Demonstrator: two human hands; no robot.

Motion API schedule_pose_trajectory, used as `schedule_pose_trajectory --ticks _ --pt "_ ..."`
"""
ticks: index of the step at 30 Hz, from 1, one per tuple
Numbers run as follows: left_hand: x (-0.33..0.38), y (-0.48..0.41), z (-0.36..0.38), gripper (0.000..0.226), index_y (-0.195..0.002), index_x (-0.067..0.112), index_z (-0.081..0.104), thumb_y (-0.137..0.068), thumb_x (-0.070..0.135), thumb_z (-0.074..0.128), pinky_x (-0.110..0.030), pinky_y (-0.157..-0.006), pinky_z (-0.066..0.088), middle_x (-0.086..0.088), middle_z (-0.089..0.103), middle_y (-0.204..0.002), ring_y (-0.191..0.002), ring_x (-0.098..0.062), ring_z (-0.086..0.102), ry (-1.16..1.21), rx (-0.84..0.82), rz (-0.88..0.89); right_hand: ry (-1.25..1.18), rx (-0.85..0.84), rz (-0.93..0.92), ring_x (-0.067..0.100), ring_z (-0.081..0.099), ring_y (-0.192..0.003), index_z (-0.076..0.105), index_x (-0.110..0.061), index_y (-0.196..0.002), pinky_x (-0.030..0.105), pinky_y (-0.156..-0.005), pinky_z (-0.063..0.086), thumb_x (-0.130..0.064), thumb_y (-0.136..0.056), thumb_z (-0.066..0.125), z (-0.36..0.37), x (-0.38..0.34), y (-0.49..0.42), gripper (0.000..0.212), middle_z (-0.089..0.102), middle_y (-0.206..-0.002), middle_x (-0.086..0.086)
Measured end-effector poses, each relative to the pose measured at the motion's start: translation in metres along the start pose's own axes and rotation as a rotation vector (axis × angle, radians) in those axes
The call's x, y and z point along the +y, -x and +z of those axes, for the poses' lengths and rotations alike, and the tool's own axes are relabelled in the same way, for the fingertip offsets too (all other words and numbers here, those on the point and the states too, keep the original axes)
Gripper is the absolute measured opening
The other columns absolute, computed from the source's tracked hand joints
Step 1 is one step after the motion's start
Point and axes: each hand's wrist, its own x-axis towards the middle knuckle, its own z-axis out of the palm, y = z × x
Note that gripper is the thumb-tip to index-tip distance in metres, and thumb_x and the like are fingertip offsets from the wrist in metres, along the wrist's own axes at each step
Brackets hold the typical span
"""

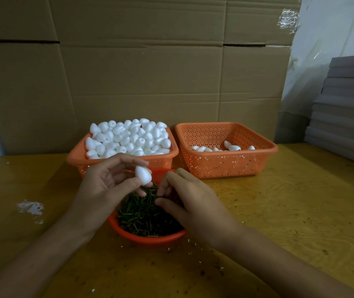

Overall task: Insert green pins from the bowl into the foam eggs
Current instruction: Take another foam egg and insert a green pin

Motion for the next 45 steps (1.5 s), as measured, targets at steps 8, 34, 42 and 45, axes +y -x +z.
schedule_pose_trajectory --ticks 8,34,42,45 --pt "0.0 0.0 -0.001 0.026 -0.106 0.021 0.077 -0.086 0.01 0.067 -0.03 -0.071 0.063 -0.015 0.078 -0.103 -0.092 -0.032 0.077 0.037 -0.002 -0.01 -0.007 0.017 -0.012 0.008 0.058 -0.081 0.056 -0.026 -0.1 0.04 -0.071 0.048 -0.026 -0.099 0.066 0.003 0.003 0.001 0.01 0.063 -0.089 -0.012" --pt "0.0 -0.001 -0.005 0.02 -0.099 0.022 0.076 -0.08 0.016 0.075 -0.029 -0.071 0.062 -0.013 0.078 -0.106 -0.093 -0.03 0.076 0.032 0.029 -0.019 -0.774 0.175 0.143 0.025 0.077 -0.075 0.067 -0.013 -0.101 0.027 -0.06 0.057 -0.019 -0.1 0.069 0.001 0.006 -0.003 0.007 0.08 -0.095 0.004" --pt "0.0 -0.001 -0.004 0.02 -0.099 0.02 0.076 -0.082 0.01 0.069 -0.028 -0.071 0.061 -0.014 0.079 -0.106 -0.09 -0.028 0.076 0.05 0.032 -0.027 -0.755 0.119 0.145 0.025 0.077 -0.077 0.06 -0.013 -0.102 0.027 -0.056 0.054 -0.015 -0.102 0.064 -0.001 0.007 -0.004 0.004 0.08 -0.101 0.001" --pt "-0.001 -0.002 -0.005 0.019 -0.099 0.018 0.075 -0.083 0.01 0.069 -0.028 -0.071 0.061 -0.014 0.079 -0.107 -0.091 -0.028 0.075 0.044 0.027 -0.024 -0.749 0.109 0.135 0.025 0.077 -0.076 0.059 -0.014 -0.1 0.028 -0.055 0.054 -0.014 -0.1 0.064 -0.002 0.006 -0.004 0.005 0.081 -0.101 0.001"
